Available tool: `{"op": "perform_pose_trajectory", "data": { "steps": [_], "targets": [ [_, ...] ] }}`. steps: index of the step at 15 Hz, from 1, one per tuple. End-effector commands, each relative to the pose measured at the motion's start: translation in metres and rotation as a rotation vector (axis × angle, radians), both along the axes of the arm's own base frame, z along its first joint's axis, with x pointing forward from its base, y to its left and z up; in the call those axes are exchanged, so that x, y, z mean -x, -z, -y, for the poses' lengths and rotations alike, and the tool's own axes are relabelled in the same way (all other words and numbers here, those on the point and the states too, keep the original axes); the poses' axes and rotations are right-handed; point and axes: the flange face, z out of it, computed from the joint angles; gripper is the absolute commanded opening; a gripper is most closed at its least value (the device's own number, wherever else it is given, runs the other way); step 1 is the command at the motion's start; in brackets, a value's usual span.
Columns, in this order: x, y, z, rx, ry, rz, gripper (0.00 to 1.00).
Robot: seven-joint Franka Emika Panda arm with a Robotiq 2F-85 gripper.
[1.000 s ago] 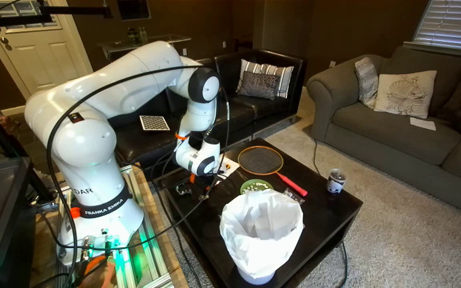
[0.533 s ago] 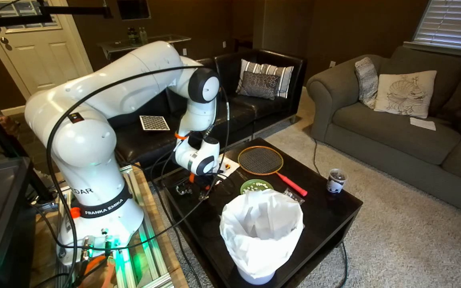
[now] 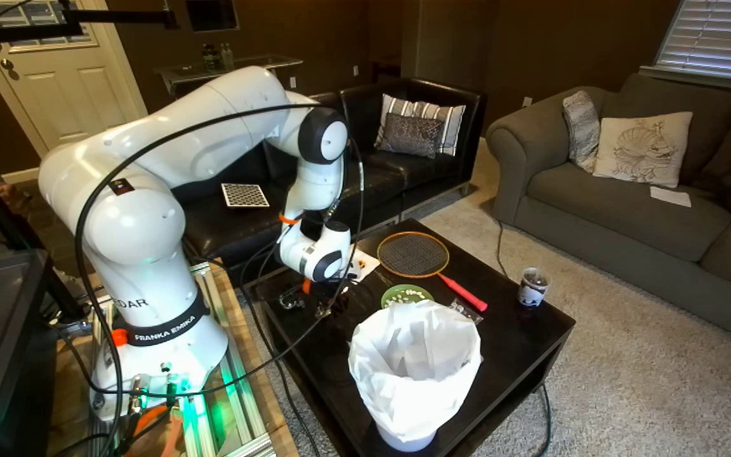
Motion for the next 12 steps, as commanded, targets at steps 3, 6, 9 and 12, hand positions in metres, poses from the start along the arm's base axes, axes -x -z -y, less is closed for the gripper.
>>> {"op": "perform_pose_trajectory", "data": {
  "steps": [3, 6, 9, 12],
  "targets": [
    [0.002, 0.014, 0.009, 0.031, 0.035, 0.026, 0.92],
    [0.003, 0.018, 0.011, 0.031, 0.048, 0.030, 0.98],
    [0.004, 0.021, 0.013, 0.032, 0.061, 0.031, 1.00],
    [0.006, 0.023, 0.015, 0.032, 0.073, 0.025, 1.00]
  ]
}}
